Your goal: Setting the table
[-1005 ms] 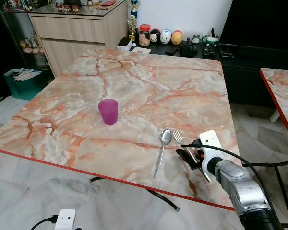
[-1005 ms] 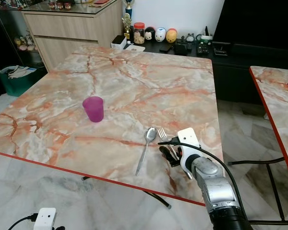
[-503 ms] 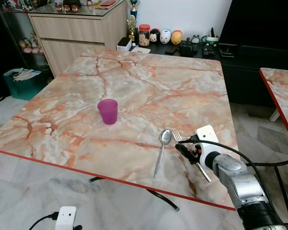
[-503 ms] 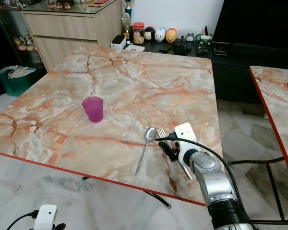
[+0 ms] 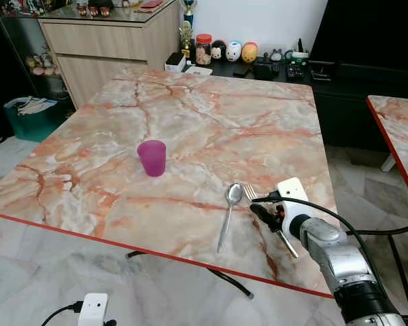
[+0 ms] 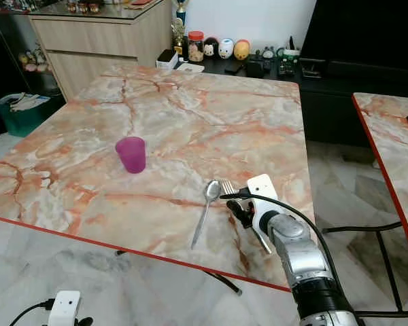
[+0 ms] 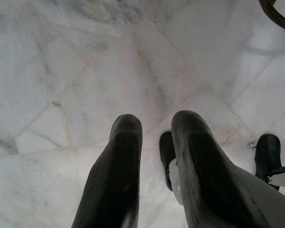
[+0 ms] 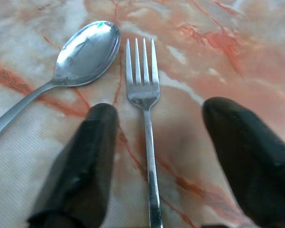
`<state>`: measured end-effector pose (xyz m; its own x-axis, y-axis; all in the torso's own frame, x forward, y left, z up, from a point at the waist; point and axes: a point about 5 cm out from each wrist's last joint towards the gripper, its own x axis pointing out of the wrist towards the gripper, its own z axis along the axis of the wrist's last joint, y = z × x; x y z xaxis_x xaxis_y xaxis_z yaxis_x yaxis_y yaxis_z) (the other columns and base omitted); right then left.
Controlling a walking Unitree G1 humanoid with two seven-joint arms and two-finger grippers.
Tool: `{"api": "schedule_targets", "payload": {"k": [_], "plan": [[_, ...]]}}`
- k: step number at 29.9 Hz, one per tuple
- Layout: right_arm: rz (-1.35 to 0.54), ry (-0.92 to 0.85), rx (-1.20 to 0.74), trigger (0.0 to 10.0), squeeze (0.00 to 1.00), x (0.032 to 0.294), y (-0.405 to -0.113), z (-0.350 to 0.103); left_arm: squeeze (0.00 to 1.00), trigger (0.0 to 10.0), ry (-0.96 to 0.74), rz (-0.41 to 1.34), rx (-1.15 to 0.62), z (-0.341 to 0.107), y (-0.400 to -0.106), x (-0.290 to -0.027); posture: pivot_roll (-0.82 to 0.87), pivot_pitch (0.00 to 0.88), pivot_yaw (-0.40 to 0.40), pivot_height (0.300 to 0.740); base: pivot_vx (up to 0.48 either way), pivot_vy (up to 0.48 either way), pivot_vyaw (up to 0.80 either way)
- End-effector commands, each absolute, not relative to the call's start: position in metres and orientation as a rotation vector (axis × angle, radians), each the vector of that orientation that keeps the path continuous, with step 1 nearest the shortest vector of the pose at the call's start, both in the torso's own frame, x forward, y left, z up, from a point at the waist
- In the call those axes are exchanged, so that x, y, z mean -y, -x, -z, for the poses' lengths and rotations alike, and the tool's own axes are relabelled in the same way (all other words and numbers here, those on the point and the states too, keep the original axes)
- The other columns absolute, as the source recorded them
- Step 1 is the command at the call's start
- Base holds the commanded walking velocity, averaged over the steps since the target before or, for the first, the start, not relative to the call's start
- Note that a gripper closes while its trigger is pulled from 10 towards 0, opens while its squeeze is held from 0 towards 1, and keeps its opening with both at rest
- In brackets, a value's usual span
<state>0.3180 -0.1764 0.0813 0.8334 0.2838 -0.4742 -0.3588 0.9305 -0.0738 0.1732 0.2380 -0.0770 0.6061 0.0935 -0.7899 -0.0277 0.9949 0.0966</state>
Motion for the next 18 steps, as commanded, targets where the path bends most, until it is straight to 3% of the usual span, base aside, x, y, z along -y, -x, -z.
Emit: {"api": "schedule_targets", "payload": {"k": [1,18], "plan": [[-0.350,0.168,-0.466,10.0,0.00,0.173,-0.322,-0.085,0.00,10.0,-0.084,-0.072,-0.936,0.079,-0.169,-0.240,-0.07,0.000,0.015,0.740,0.000,0.000,0.00],[-0.346,0.149,-0.483,10.0,0.00,0.171,-0.313,-0.073,0.00,10.0,-0.101,-0.040,-0.942,0.081,-0.168,-0.231,-0.09,0.000,0.024,0.740,0.000,0.000,0.00]]}}
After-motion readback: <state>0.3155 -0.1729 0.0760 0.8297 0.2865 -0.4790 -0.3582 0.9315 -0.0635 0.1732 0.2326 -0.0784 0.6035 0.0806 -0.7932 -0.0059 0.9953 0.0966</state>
